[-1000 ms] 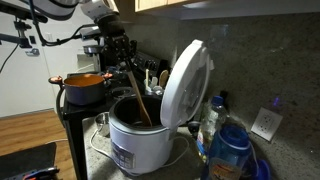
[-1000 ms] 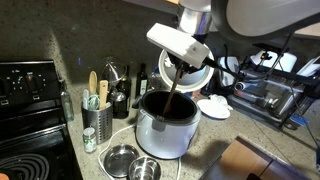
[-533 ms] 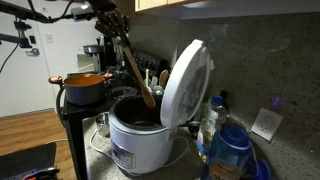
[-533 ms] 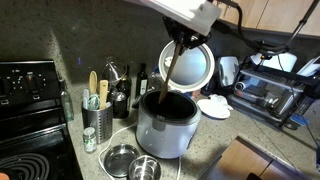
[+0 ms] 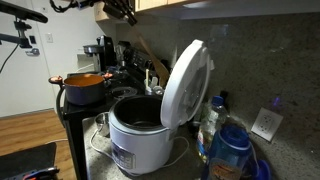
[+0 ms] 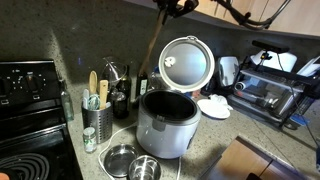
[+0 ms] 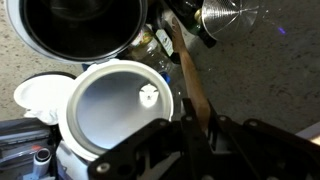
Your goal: Take a wooden spoon from the utensil holder, use it to mix in the rice cooker, put the spoon back in the holder, then close the rice cooker lid
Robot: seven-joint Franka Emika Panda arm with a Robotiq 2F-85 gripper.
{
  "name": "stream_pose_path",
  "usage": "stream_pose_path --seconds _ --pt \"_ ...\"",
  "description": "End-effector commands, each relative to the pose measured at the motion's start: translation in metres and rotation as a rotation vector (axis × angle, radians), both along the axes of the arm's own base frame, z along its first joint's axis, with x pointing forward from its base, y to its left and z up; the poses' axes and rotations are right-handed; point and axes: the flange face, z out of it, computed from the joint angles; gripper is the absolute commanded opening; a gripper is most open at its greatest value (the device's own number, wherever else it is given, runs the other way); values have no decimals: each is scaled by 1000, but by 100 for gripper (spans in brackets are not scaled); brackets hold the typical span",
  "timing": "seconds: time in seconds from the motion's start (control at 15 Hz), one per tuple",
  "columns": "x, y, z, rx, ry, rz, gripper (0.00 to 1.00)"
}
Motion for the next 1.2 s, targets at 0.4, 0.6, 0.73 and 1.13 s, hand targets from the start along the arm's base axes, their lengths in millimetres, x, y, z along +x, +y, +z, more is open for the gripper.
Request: stream_pose_path --seconds 0.4,0.6,0.73,1.13 --pt "75 9 -69 129 -92 152 4" --pt "86 11 -82 141 -49 153 4" --pt "89 15 -82 144 -42 155 4" --pt "83 36 -69 147 -37 191 4"
